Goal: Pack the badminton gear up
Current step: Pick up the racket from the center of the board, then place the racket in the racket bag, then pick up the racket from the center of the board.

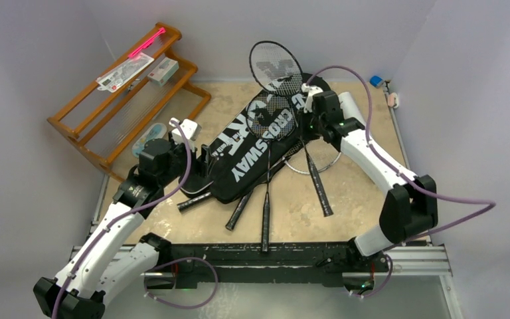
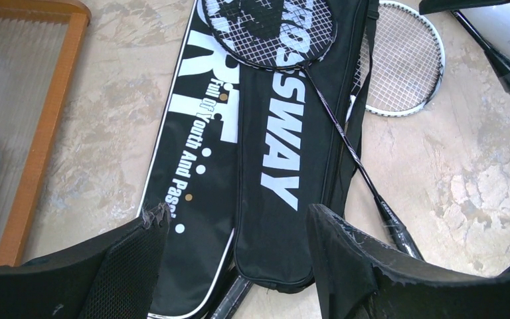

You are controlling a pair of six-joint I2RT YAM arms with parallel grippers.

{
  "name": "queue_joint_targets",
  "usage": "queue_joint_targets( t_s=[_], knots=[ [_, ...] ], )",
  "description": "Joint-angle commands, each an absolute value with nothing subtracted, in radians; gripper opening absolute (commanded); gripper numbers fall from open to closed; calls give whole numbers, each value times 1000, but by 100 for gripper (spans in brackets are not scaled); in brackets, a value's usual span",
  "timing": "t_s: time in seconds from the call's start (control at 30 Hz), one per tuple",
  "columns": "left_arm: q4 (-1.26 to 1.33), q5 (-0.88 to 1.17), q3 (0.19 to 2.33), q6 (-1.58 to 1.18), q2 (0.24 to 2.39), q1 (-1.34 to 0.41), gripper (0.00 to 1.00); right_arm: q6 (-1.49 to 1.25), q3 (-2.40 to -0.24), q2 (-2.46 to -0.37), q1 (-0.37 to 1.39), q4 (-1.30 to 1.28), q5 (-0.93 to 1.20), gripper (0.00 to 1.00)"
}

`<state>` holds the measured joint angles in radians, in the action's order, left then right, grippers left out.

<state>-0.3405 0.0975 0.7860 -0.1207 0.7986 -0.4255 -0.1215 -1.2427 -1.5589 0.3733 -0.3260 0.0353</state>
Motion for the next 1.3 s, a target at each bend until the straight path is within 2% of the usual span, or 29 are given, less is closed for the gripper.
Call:
queue_joint_targets(
  t_s=[0.0,0.1,0.43,0.53,0.67,0.77,1.1,1.27],
  knots=[
    [-335,113,788,-142,786,-416,72,-430,-1221,-1518,395,-383,206,0],
    [-338,122,788,-146,785,-414,72,-543,-1131,-1480,428,-283,238,0],
    [-343,143,788,-152,786,-414,72,-907,-947,-1487,621,-174,8,0],
    [-344,149,787,-155,781,-413,72,-954,-888,-1493,661,-84,-36,10],
    [-345,153,787,-155,781,-413,72,-967,-881,-1530,675,-47,-79,34],
    [-345,154,786,-156,781,-413,72,-920,-935,-1581,676,-70,-80,40],
    [-347,154,784,-155,787,-413,72,-852,-984,-1689,677,-59,-71,46],
    [-348,157,787,-155,795,-413,72,-857,-965,-1718,678,-30,-71,37]
  ],
)
